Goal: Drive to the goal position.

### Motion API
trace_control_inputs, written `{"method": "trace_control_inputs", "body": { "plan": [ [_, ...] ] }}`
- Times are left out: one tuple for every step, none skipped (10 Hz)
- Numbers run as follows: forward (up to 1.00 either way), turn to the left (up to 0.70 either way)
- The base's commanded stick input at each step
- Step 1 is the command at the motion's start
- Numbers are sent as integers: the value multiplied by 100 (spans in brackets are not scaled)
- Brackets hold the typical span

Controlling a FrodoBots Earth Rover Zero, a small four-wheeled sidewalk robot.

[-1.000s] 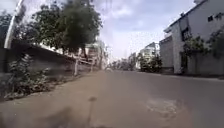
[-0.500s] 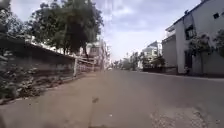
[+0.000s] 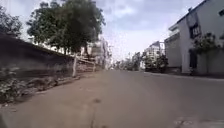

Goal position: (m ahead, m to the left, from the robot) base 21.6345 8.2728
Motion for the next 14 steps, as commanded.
{"method": "trace_control_inputs", "body": {
  "plan": [
    [100,6],
    [100,6],
    [100,6],
    [100,6],
    [100,-6],
    [100,-34],
    [100,-34],
    [100,-34],
    [100,-5],
    [100,6],
    [100,6],
    [100,6],
    [100,6],
    [100,6]
  ]
}}
